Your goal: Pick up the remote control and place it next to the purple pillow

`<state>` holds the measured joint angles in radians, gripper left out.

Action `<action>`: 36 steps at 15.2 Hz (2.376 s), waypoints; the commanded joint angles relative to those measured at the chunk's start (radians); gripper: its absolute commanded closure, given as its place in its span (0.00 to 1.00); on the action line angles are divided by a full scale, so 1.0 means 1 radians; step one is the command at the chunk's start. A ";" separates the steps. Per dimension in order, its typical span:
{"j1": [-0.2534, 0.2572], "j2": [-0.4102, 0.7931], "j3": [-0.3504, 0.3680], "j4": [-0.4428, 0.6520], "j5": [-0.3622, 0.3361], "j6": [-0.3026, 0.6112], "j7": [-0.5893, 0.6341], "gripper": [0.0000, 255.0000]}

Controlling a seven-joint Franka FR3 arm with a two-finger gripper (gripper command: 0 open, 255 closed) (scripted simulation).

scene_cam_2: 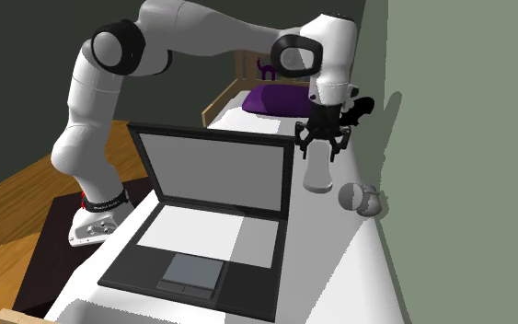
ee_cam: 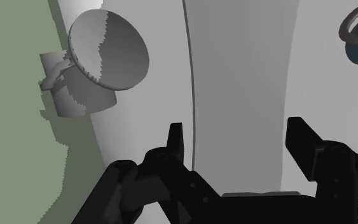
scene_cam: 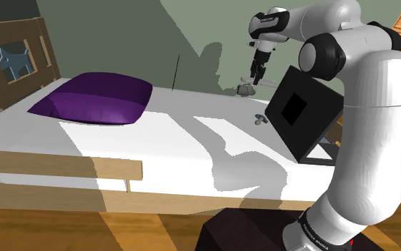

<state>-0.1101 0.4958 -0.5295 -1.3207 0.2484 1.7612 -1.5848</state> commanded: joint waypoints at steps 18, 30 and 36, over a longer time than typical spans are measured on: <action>0.178 -0.041 0.042 0.053 -0.041 -0.079 0.234 1.00; 0.317 0.067 0.108 0.235 -0.031 -0.146 0.469 1.00; 0.342 0.221 0.147 0.501 -0.004 -0.251 0.586 1.00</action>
<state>0.2378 0.6637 -0.3925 -0.9127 0.2338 1.5474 -1.0243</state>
